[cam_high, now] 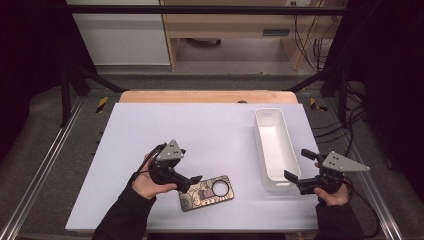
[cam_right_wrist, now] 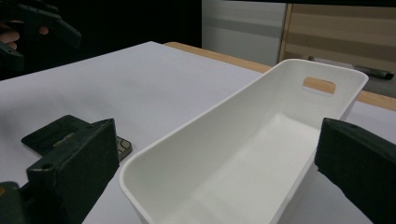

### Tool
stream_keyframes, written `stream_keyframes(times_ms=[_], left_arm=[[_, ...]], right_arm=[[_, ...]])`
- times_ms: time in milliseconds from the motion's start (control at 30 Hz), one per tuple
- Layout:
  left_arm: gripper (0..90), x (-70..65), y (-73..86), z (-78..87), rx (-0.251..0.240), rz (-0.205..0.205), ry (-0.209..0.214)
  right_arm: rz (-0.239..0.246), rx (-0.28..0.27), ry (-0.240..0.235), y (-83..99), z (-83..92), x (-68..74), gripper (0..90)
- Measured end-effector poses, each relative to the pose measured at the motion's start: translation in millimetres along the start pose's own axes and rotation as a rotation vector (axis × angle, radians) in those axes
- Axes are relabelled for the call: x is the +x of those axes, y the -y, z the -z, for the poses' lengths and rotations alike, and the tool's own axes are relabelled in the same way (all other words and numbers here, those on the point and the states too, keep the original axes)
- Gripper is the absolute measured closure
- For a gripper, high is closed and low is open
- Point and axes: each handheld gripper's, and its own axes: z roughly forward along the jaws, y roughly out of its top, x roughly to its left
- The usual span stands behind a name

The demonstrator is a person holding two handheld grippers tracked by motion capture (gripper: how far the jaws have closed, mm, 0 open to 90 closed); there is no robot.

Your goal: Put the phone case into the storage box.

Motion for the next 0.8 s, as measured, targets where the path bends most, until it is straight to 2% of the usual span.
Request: stream_keyframes(times_ms=[333,533,800], left_arm=[[0.0,-4.4,-7.4,-10.6,0.041,-0.029,0.036],[0.0,-6.7,-6.7,-20.4,0.101,-0.057,0.058],[0.1,-10.4,-3.6,-34.8,0.163,-0.073,0.079]], right_arm=[[0.000,0.001,-0.001,0.1,-0.1,0.0,0.4],[0.001,0.003,-0.001,0.2,-0.3,0.2,0.5],[0.000,0.006,-0.004,0.5,-1.2,0.3,0.4]])
